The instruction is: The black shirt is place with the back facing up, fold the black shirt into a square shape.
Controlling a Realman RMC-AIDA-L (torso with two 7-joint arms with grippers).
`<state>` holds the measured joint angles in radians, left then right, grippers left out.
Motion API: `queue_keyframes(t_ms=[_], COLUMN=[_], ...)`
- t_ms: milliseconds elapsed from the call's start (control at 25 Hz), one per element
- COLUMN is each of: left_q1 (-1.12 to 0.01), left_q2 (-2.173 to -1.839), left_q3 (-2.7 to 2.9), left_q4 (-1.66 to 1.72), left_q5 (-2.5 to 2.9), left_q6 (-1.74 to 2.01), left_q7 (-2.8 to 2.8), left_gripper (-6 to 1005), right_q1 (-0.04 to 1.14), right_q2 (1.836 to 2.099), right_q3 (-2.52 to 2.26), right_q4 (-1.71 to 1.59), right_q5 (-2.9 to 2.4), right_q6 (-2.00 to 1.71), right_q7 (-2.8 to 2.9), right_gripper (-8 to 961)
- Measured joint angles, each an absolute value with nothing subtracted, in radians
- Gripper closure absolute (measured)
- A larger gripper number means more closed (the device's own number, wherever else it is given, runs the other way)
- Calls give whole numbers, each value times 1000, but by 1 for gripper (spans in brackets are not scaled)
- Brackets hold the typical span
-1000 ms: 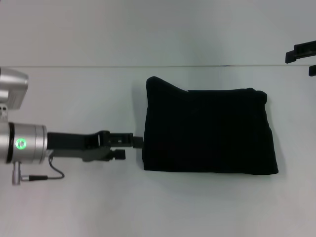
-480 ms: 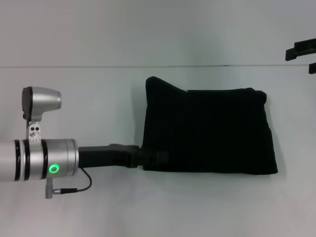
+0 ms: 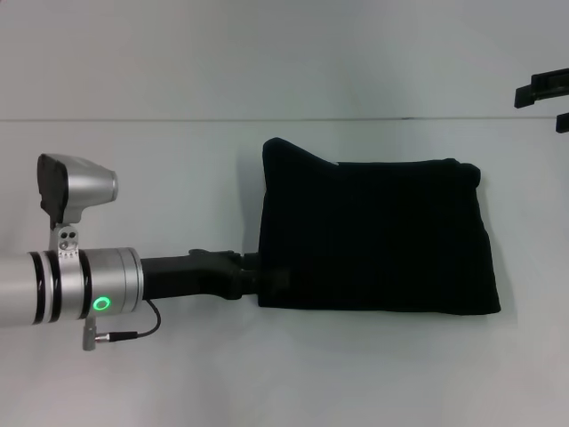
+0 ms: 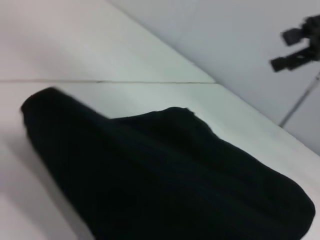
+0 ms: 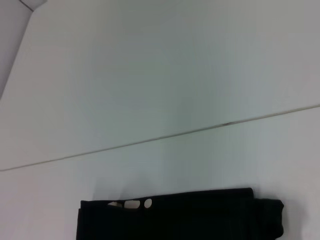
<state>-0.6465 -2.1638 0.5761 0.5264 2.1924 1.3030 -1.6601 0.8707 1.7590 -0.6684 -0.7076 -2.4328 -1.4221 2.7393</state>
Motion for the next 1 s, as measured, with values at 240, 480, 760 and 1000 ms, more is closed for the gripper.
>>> queue_keyframes(t_ms=[240, 480, 760, 1000], left_q1=[-637, -644, -665, -674], left_q2=[-2169, -2170, -2171, -2171], left_q3=[602, 627, 632, 640], left_q4=[508, 478, 446, 431], left_q5=[2196, 2196, 2191, 2192], left_q6=[1235, 1181, 1142, 1122], left_q7=[-1621, -1558, -1549, -1554], left_gripper=[325, 338, 361, 559], right_q1=[870, 870, 870, 868], right_q2=[1757, 1757, 1756, 1756], right_q3=[-656, -646, -638, -630], right_q4=[-707, -707, -707, -708], right_q5=[-2433, -2433, -2433, -2433], right_q6=[-1420, -1420, -1419, -1419], right_q7=[2740, 2739, 2738, 2737], right_gripper=[24, 24, 25, 24])
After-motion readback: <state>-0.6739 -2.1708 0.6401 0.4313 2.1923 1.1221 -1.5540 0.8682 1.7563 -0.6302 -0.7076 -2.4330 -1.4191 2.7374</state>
